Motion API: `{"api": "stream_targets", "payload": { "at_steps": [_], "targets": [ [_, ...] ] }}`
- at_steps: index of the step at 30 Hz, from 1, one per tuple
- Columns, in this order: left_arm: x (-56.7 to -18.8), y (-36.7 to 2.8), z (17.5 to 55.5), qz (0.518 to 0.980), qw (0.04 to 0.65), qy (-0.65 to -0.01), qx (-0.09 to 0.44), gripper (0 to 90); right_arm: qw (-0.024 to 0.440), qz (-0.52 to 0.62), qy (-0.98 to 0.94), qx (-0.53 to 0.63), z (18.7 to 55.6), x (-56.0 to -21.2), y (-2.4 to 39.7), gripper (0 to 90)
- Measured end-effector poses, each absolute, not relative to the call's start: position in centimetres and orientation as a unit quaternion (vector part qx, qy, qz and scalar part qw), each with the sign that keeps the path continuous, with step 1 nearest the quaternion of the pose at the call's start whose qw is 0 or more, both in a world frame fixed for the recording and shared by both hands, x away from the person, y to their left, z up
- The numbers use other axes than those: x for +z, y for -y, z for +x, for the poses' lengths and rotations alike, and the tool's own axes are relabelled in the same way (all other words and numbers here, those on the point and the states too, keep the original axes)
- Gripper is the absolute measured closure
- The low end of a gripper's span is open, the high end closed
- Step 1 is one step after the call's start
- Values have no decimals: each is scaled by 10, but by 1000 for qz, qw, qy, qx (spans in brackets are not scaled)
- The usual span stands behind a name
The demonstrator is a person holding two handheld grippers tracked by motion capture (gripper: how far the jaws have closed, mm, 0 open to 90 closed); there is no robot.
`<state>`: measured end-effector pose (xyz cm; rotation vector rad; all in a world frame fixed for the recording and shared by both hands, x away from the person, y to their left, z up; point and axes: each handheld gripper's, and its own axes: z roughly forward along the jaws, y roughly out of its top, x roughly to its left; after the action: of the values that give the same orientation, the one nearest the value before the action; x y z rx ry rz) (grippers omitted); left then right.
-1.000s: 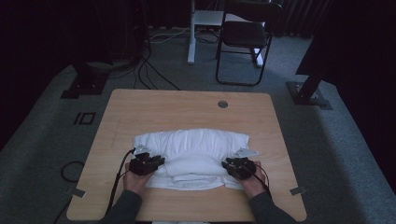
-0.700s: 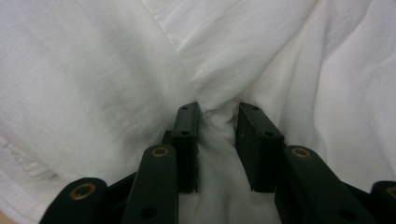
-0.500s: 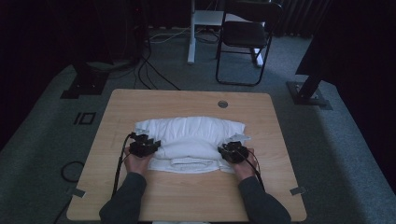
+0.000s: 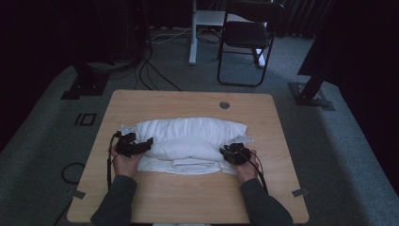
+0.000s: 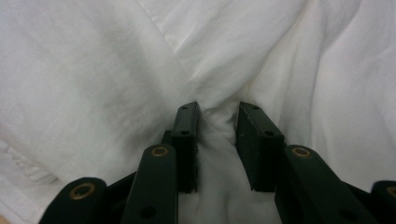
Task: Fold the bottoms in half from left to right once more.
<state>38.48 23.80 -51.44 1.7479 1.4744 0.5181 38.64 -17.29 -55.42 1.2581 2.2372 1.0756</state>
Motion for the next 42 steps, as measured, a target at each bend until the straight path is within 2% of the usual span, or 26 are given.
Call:
{"api": "stream_targets", "payload": {
  "at_steps": [6,10,12,19,20,21,24,26,27,28,29,31,33,36,37,38,41,42],
  "targets": [
    [-528,-241,393,695,350,-593,209,110,181,444,-790,382,386,-555,173,682],
    [-538,-244,400,695,325,-607,206,97,182,442,-791,383,386,-555,173,681],
    [-545,-244,402,700,320,-611,188,94,182,442,-790,383,385,-555,173,681],
    [-550,-238,399,703,312,-606,204,103,184,441,-790,384,385,-556,173,680],
    [-550,-236,397,707,310,-600,209,143,184,441,-790,384,385,-556,173,680],
    [-549,-235,396,710,310,-596,209,143,184,441,-790,384,385,-556,173,680],
    [-549,-229,389,718,309,-582,224,288,185,441,-790,384,384,-556,173,679],
    [-549,-228,388,720,311,-579,223,469,186,441,-789,384,384,-556,173,678],
    [-548,-227,387,725,315,-572,217,469,186,441,-789,384,384,-556,173,678],
    [-548,-227,387,730,329,-564,200,661,187,441,-790,384,384,-556,172,677],
    [-548,-227,387,730,329,-564,200,732,187,441,-790,384,384,-556,172,677],
    [-548,-228,387,730,339,-563,191,817,187,440,-790,383,383,-555,172,675],
    [-546,-229,387,726,340,-567,190,830,186,440,-791,382,383,-555,172,673],
    [-529,-232,379,710,387,-552,202,837,187,443,-792,377,383,-549,174,595],
    [-529,-232,379,710,387,-552,202,837,187,443,-792,377,383,-549,174,595],
    [-518,-236,375,699,416,-546,201,837,196,449,-783,385,381,-539,176,512],
    [-511,-238,372,696,429,-540,199,837,213,444,-769,409,378,-524,175,468],
    [-505,-237,372,695,437,-535,200,837,219,425,-765,431,376,-509,169,437]
  ]
}}
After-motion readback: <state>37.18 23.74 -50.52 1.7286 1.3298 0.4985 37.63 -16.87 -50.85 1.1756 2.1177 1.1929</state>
